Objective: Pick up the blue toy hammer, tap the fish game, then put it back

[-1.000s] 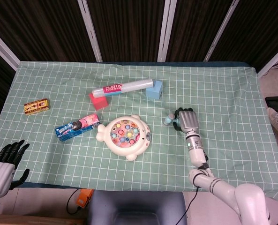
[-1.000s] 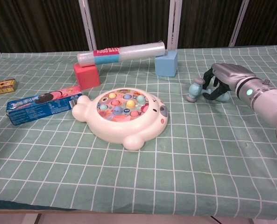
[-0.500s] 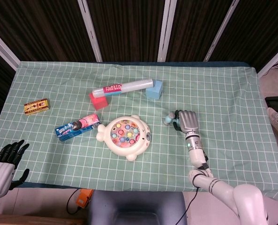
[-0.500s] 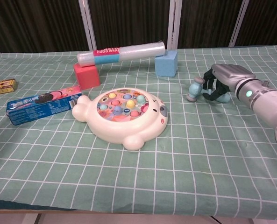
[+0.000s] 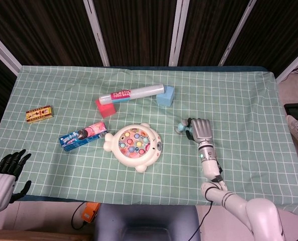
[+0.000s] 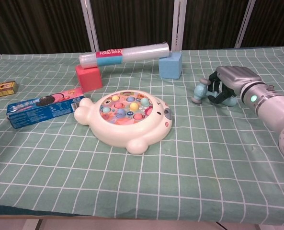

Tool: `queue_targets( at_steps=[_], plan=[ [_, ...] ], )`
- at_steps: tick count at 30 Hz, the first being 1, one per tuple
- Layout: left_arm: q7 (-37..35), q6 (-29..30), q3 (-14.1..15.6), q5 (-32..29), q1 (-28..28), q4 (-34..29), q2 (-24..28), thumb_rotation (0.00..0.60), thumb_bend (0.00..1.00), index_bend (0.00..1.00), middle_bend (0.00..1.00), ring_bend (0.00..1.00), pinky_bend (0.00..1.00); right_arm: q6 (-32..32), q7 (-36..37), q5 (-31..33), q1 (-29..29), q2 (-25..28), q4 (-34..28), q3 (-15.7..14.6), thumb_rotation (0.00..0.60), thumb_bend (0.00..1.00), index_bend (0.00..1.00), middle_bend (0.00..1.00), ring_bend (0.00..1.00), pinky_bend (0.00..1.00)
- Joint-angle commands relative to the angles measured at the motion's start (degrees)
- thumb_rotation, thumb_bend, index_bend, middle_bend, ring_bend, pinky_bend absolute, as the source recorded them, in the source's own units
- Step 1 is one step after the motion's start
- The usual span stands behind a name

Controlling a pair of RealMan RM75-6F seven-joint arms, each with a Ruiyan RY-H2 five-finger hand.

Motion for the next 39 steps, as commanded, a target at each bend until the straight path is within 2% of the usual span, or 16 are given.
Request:
queue_targets(
  at_steps=[1, 11, 17, 21, 30, 34, 39],
  plan=[
    [-0.1, 0.0, 0.0, 0.0, 0.0, 0.0, 0.0, 0.6, 0.4, 0.0, 0.0, 0.0, 0.09, 0.2, 0.9, -0.9, 0.1, -0.4, 0.8, -0.4, 0.6, 0.57, 0.98, 0.72, 0.75, 0.77],
    [-0.4, 0.2, 0.0, 0.0, 0.1, 0.0, 0.1, 0.6, 0.4, 0.0, 0.0, 0.0, 0.09, 0.4, 4.8, -4.2, 0.1, -0.7, 2.7, -1.3, 0.6, 0.58, 0.99, 0.74, 0.78, 0.8],
    [-0.6, 0.3, 0.0, 0.1, 0.1, 0.0, 0.2, 0.6, 0.4, 0.0, 0.0, 0.0, 0.09, 3.2, 7.2, -6.6, -0.4, 1.7, -1.4, -1.4, 0.6, 0.58, 0.99, 0.75, 0.78, 0.8],
    [-0.6, 0.5, 0.1, 0.4, 0.2, 0.1, 0.2, 0.6, 0.4, 0.0, 0.0, 0.0, 0.09, 6.1, 6.4, -8.3, -1.4, 5.2, -8.2, -1.7, 0.6, 0.58, 0.99, 0.75, 0.78, 0.8],
    [-0.7, 0.8, 0.3, 0.9, 0.3, -0.1, 0.2, 0.6, 0.4, 0.0, 0.0, 0.0, 0.09, 11.1, 0.1, -12.2, -3.7, 14.2, -30.9, -3.6, 0.6, 0.58, 0.99, 0.75, 0.78, 0.8],
    [-1.2, 1.0, 0.2, 0.8, 0.4, -0.2, 0.5, 0.6, 0.4, 0.0, 0.0, 0.0, 0.09, 11.6, -6.6, -13.7, -2.7, 15.8, -39.6, -4.7, 0.6, 0.58, 0.99, 0.75, 0.78, 0.8],
    [-2.0, 1.8, 0.3, 1.2, 0.7, 0.0, 0.9, 0.6, 0.4, 0.0, 0.0, 0.0, 0.09, 10.7, -19.9, -11.4, 0.4, 14.5, -45.4, -4.1, 0.6, 0.57, 0.99, 0.75, 0.78, 0.8]
  ],
)
